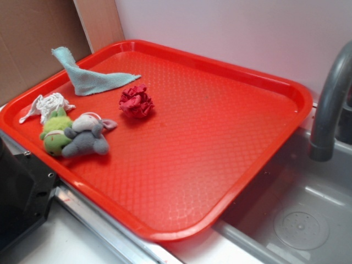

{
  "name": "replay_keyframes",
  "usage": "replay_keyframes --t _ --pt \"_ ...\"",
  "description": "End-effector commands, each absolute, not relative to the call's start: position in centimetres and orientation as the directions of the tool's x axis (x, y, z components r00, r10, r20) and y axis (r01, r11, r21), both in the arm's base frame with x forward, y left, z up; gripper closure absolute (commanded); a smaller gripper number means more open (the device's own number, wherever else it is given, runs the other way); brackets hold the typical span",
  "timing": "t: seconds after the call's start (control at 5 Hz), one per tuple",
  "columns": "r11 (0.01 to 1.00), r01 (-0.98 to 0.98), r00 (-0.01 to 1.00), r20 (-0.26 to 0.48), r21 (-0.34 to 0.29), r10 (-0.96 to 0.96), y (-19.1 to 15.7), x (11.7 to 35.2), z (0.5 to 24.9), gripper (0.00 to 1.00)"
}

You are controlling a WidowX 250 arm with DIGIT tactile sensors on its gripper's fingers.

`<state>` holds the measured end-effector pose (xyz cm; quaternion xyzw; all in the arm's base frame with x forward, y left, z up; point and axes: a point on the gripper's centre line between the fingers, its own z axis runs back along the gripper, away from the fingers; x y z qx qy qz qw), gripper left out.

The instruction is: Grab the red paper.

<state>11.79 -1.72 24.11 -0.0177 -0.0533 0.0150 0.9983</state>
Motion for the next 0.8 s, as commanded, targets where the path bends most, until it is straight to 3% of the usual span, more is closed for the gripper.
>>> replay_keyframes --t 0.0,0.2,0.4,0.6 --pt "0.999 -0.028 0.994 0.106 -0.037 0.032 -1.7 11.8 24.1 0.0" --pt "0.993 -0.102 0.993 0.067 0.063 0.098 -0.1 13.1 19.1 0.0" --pt "0.988 -0.116 0.993 0.025 0.103 0.114 0.5 14.9 16.2 0.0" --pt "0.995 -0.046 0.997 0.062 0.085 0.041 -0.3 17.8 12.9 0.0"
